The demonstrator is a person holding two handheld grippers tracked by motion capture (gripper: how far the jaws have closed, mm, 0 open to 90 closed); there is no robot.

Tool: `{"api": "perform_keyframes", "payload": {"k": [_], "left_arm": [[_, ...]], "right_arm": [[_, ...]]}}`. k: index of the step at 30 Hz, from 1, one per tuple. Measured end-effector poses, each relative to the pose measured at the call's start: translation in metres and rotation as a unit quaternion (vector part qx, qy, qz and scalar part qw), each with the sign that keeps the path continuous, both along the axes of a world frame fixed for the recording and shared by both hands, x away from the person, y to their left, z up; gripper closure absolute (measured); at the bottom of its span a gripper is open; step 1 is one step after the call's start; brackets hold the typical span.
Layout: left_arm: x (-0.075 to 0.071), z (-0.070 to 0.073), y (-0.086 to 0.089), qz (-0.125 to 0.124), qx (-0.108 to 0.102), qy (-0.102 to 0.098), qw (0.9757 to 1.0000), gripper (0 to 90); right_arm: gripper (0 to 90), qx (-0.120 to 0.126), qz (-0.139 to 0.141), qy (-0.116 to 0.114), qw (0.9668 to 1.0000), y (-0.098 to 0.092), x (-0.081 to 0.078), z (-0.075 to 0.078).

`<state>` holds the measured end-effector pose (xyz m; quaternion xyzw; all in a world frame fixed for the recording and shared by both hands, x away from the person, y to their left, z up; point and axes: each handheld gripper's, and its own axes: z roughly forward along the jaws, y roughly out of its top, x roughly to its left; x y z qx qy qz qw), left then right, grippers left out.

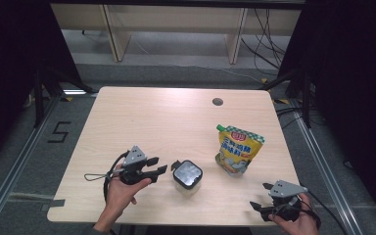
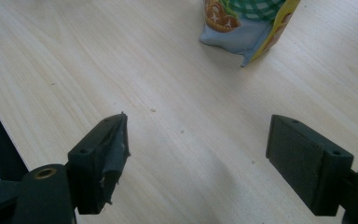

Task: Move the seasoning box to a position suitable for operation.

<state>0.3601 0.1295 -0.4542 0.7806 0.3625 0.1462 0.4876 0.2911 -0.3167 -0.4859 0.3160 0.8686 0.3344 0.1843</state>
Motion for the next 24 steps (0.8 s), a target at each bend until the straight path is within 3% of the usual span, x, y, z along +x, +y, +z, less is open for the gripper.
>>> {"api": "perform_keyframes", "payload": {"k": [2,3,7,10,13,14,20,24], "left_arm": [[0.004,0.007,-0.006,-0.011,0.011,-0.010,0.9998,73.7],[0.007,0.013,-0.013,-0.022,0.027,-0.022,0.9992,81.6],[0.011,0.019,-0.026,-0.034,0.035,-0.029,0.9984,88.3],[0.013,0.021,-0.038,-0.042,0.059,-0.029,0.9969,89.1],[0.017,0.020,-0.046,-0.041,0.058,-0.025,0.9972,89.1],[0.021,0.020,-0.049,-0.048,0.080,-0.022,0.9953,89.1],[0.029,0.015,-0.052,-0.043,0.091,-0.010,0.9949,89.0],[0.032,0.015,-0.054,-0.045,0.115,-0.001,0.9924,89.1]], "right_arm": [[22.1,0.001,-0.002,0.000,1.0000,0.001,-0.001,-0.001],[22.2,-0.002,0.003,-0.003,1.0000,0.001,0.000,-0.002],[22.3,-0.003,0.007,-0.002,1.0000,0.000,0.000,-0.001],[22.5,-0.007,0.011,-0.004,0.9999,0.001,0.000,-0.001],[22.6,-0.011,0.014,-0.004,0.9998,0.001,0.000,-0.002],[22.7,-0.011,0.014,-0.003,0.9998,0.001,0.000,-0.002],[22.9,-0.010,0.017,0.001,0.9998,0.002,0.000,-0.002],[23.0,-0.009,0.016,0.004,0.9998,0.002,-0.001,-0.003]]}}
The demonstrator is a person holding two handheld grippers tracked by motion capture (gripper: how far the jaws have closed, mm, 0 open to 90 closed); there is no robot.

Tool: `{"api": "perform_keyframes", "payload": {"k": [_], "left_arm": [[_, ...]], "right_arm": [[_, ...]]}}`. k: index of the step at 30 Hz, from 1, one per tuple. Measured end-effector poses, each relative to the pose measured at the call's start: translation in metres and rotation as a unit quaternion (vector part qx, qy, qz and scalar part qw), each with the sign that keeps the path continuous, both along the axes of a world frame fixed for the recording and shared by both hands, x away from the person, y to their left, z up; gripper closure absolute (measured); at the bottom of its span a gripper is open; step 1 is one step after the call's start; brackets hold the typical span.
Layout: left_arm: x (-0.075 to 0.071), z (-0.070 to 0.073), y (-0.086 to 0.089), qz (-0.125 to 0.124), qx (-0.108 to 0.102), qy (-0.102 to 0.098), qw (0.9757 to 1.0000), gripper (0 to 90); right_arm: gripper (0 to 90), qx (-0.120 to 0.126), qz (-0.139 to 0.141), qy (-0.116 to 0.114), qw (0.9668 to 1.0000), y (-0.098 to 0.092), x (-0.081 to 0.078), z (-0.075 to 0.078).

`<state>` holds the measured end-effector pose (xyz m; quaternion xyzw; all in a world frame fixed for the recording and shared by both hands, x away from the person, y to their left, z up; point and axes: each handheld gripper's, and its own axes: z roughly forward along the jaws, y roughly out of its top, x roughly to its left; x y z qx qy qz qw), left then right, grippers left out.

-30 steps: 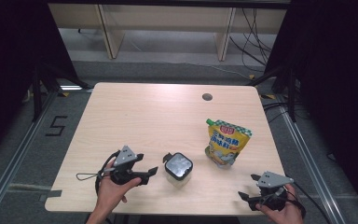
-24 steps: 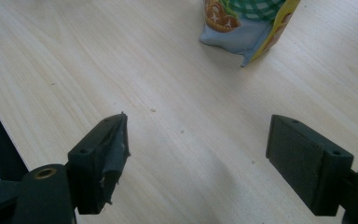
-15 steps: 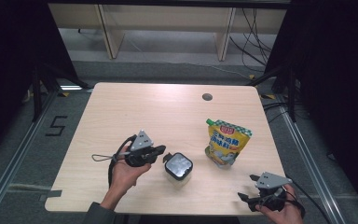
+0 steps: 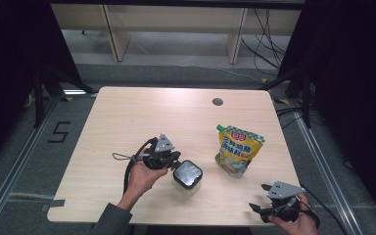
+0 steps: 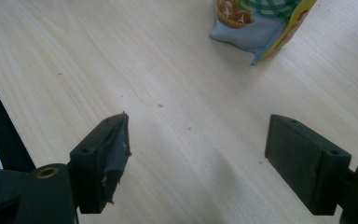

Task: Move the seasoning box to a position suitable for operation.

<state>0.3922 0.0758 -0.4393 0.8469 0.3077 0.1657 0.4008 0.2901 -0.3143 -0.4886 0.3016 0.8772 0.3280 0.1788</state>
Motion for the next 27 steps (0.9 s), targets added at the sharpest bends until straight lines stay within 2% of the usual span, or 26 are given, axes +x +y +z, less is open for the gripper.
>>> {"api": "perform_keyframes", "payload": {"k": [4,5,6,12,17,21,24,27], "left_arm": [[0.003,-0.002,-0.001,0.000,-0.008,0.008,0.9999,89.0],[0.004,-0.001,0.000,0.001,-0.015,0.007,0.9999,89.0],[0.006,-0.002,-0.001,-0.004,-0.034,0.021,0.9992,88.3],[0.005,-0.002,-0.008,-0.011,-0.012,0.019,0.9997,89.0],[0.004,-0.001,-0.007,-0.007,-0.008,0.028,0.9996,89.2],[0.000,-0.001,-0.004,-0.001,-0.001,0.038,0.9993,89.2],[-0.003,-0.002,0.002,0.005,-0.010,0.044,0.9990,89.2],[-0.005,-0.003,0.011,0.001,0.000,0.040,0.9992,89.2]], "right_arm": [[23.0,-0.001,0.000,0.001,1.0000,0.000,-0.001,0.000],[23.1,0.001,-0.002,0.006,1.0000,0.001,-0.001,0.000],[23.1,0.000,-0.001,0.006,1.0000,0.001,-0.001,0.000],[23.1,-0.008,0.006,-0.004,0.9999,-0.001,0.001,-0.001],[23.1,-0.008,0.007,-0.002,0.9999,0.000,0.000,-0.001],[23.3,-0.009,0.006,0.000,0.9999,0.001,-0.001,-0.001],[23.3,-0.010,0.007,-0.001,0.9999,0.001,0.000,-0.001],[23.3,-0.010,0.007,-0.001,0.9999,0.001,-0.001,-0.001]]}}
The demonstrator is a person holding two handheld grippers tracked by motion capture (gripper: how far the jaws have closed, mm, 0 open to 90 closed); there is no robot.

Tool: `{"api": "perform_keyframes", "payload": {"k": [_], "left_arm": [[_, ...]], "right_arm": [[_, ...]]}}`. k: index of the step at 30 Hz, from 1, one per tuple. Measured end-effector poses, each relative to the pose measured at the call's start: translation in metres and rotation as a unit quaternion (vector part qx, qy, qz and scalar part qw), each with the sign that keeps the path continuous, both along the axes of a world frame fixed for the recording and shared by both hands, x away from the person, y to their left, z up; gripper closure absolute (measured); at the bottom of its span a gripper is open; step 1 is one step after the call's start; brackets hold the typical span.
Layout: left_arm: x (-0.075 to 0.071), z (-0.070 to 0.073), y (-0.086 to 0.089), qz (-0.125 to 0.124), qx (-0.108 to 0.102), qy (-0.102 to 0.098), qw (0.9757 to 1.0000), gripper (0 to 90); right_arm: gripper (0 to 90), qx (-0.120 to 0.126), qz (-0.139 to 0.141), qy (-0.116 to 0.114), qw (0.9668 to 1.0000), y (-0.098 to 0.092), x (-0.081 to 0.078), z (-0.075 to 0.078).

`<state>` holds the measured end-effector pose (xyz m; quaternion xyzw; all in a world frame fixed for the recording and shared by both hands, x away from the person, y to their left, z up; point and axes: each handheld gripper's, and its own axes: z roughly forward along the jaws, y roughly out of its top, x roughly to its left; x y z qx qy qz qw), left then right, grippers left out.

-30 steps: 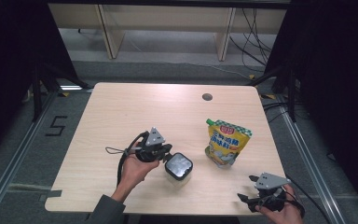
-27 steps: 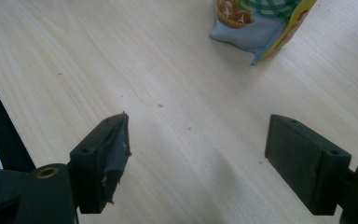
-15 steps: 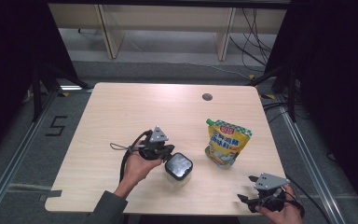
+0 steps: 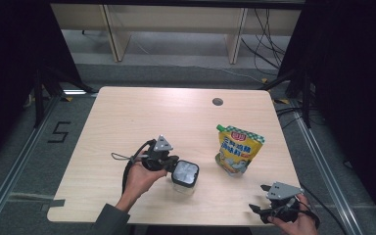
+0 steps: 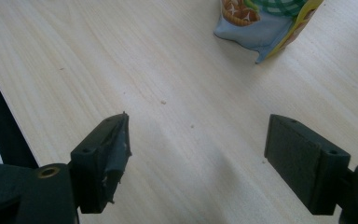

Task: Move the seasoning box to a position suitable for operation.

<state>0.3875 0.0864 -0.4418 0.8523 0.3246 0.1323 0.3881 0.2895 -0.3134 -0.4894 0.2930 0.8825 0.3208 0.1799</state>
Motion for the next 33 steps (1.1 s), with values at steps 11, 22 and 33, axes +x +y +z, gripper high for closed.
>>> {"api": "perform_keyframes", "payload": {"k": [11,22,33], "left_arm": [[-0.017,-0.002,0.031,0.014,-0.100,-0.024,0.9946,72.8],[-0.049,-0.037,0.059,-0.043,-0.121,-0.059,0.9900,64.9],[-0.040,-0.053,0.043,-0.053,-0.071,-0.056,0.9945,59.0]], "right_arm": [[23.3,0.000,0.001,0.000,1.0000,0.000,0.000,0.000],[23.3,-0.001,0.005,-0.006,1.0000,0.001,0.000,0.001],[23.3,0.000,0.007,-0.007,0.9999,0.001,0.000,0.001]]}}
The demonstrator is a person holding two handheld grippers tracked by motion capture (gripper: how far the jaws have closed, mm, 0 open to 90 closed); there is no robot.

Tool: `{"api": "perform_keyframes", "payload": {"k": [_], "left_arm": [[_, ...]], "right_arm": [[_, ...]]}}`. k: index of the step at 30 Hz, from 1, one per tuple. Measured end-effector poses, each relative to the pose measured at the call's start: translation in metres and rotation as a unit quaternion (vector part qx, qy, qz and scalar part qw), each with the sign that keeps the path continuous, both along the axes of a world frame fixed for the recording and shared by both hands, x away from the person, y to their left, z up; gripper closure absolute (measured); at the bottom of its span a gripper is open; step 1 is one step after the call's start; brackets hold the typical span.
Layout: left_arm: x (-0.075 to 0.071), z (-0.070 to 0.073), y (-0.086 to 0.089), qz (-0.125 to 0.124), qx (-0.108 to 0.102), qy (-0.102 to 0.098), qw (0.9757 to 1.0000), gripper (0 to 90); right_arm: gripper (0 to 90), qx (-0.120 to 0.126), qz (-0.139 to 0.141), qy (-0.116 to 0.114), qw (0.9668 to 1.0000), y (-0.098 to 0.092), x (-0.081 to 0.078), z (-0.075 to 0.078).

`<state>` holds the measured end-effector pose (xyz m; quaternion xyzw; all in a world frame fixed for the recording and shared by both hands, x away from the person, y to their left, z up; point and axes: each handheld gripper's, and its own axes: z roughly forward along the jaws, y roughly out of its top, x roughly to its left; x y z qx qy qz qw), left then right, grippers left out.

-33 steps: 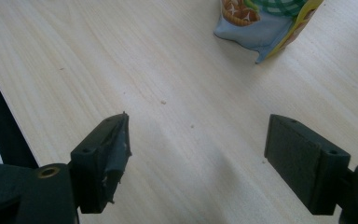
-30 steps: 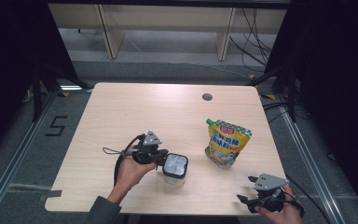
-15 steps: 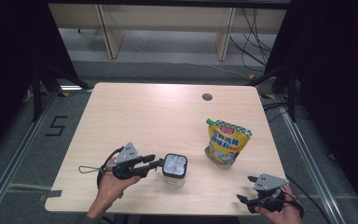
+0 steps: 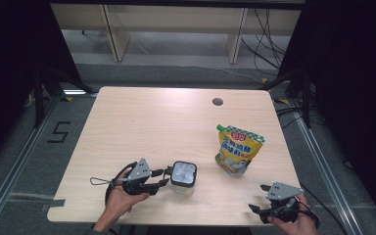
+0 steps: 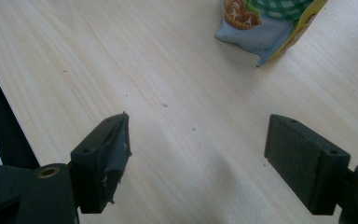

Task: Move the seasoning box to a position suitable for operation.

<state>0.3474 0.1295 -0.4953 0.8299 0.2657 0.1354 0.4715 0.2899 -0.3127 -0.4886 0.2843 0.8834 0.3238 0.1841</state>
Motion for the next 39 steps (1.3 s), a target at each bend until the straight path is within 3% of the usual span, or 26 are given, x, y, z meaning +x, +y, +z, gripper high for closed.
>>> {"api": "perform_keyframes", "payload": {"k": [4,6,8,9,12,13,14,17,21,22,34,39], "left_arm": [[0.007,-0.002,-0.003,-0.008,0.002,-0.010,0.9999,62.7],[0.013,-0.005,-0.006,-0.018,0.006,-0.031,0.9993,67.8],[0.012,-0.004,-0.007,-0.011,0.005,-0.023,0.9997,70.7],[0.015,-0.004,-0.006,-0.024,0.010,-0.033,0.9991,70.7],[0.011,-0.004,-0.008,-0.027,0.008,-0.024,0.9993,73.1],[0.005,-0.003,-0.010,-0.017,0.014,-0.009,0.9997,73.4],[0.000,-0.001,-0.014,-0.017,0.027,-0.011,0.9994,73.5],[-0.002,-0.001,-0.017,-0.020,0.027,-0.021,0.9992,73.6],[-0.005,-0.002,-0.018,-0.020,0.021,-0.010,0.9995,73.6],[-0.006,-0.003,-0.018,-0.023,0.018,-0.016,0.9994,73.6],[-0.020,-0.001,-0.031,-0.060,0.029,-0.020,0.9976,73.8],[-0.020,-0.001,-0.032,-0.061,0.031,-0.016,0.9975,73.7]], "right_arm": [[23.3,-0.002,0.001,0.002,1.0000,0.001,-0.001,0.000],[23.3,-0.002,0.001,0.003,1.0000,0.001,0.000,0.000],[23.3,-0.002,0.001,0.003,1.0000,0.000,0.000,0.000],[23.3,-0.001,0.002,0.000,1.0000,0.000,0.000,0.000],[23.3,-0.004,0.004,0.003,1.0000,0.000,0.000,-0.001],[23.4,-0.004,0.005,0.002,1.0000,0.001,0.000,-0.001],[23.4,-0.003,0.005,0.002,1.0000,0.001,0.000,-0.001],[23.4,-0.002,0.007,0.000,1.0000,0.000,0.000,0.000],[23.4,-0.002,0.007,-0.001,1.0000,0.000,0.000,0.000],[23.4,-0.001,0.006,0.000,1.0000,0.000,0.000,0.000],[23.4,0.001,0.006,0.003,1.0000,-0.001,0.000,-0.001],[23.4,0.003,0.005,0.006,1.0000,-0.002,0.000,-0.001]]}}
